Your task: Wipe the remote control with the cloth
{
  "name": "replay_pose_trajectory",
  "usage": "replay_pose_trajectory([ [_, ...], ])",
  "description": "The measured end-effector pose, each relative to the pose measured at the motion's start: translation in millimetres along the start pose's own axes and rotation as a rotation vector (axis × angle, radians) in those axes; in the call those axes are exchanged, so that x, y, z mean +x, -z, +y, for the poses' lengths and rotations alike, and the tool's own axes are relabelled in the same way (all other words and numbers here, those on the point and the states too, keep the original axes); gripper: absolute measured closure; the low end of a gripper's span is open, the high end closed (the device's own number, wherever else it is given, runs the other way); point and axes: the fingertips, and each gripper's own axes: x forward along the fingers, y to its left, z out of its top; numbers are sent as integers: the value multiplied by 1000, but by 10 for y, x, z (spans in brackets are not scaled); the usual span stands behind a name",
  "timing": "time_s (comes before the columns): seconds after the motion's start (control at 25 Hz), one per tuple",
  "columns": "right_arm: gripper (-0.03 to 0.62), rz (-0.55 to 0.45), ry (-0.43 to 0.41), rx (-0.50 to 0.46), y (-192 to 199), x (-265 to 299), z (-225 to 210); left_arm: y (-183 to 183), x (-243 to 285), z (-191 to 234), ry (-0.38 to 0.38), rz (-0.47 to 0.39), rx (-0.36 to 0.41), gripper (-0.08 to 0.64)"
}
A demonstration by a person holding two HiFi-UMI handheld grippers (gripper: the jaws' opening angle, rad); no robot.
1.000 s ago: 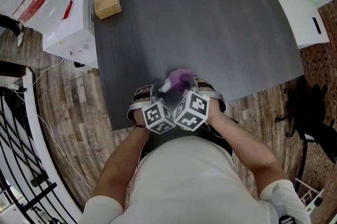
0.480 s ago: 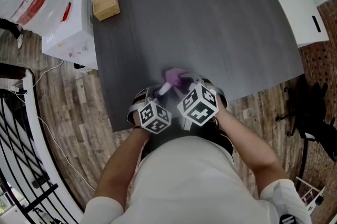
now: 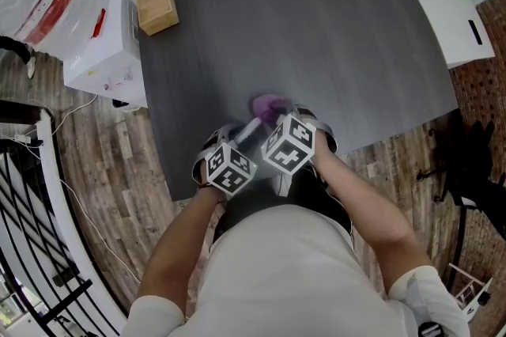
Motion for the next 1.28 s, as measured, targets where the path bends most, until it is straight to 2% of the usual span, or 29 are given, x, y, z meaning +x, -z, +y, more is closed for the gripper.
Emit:
replay_pose_trajectory([
  [0.08, 482, -2, -5, 2, -4, 6, 1, -89, 47, 15, 18, 11, 25, 385],
  [0.16, 482, -4, -12, 10, 3, 4, 6, -103, 152, 47, 29, 59, 41, 385],
  [0.28, 482, -16, -34, 29, 4, -18, 15, -17, 293, 92, 39, 140, 22, 393],
  [0.32, 482, -29, -36, 47, 2, -46, -8, -1, 306, 93, 42, 144, 9, 424],
  [0.44, 482, -56, 3, 153, 116, -181, -230, -32, 221, 142, -23, 89, 16, 451],
  [0.56, 482, 39, 23, 215, 467, -139, -407, -111, 98, 158, -77, 21, 52, 453],
  [0.68, 482, 87, -21, 184, 558, -68, -308, -180, 65, 70, -75, -5, 88, 454],
  [0.84, 483, 39, -21, 57, 298, -240, -171, -172, 66, 48, -72, 8, 112, 454],
  [0.92, 483, -50, -75, -27, 67, -431, -44, -111, 54, 67, -69, 24, 129, 454],
  [1.0, 483, -193, -192, -74, -240, -688, 170, -94, 54, 32, -47, 28, 129, 454],
  [1.04, 483, -262, -229, -69, -380, -817, 232, -123, 56, 5, -22, 9, 84, 454],
  [1.08, 483, -323, -226, -44, -488, -930, 215, -179, 48, -8, 19, -35, -20, 454],
  [1.12, 483, -374, -185, 6, -553, -1024, 114, -263, 14, 10, 84, -114, -195, 454],
  [1.16, 482, -415, -119, 81, -569, -1098, -49, -373, -63, 74, 174, -233, -439, 455],
  [1.24, 482, -456, 40, 258, -469, -1175, -425, -642, -343, 341, 406, -560, -1023, 454],
  [1.28, 482, -452, 111, 320, -388, -1174, -557, -774, -510, 505, 519, -730, -1288, 456],
])
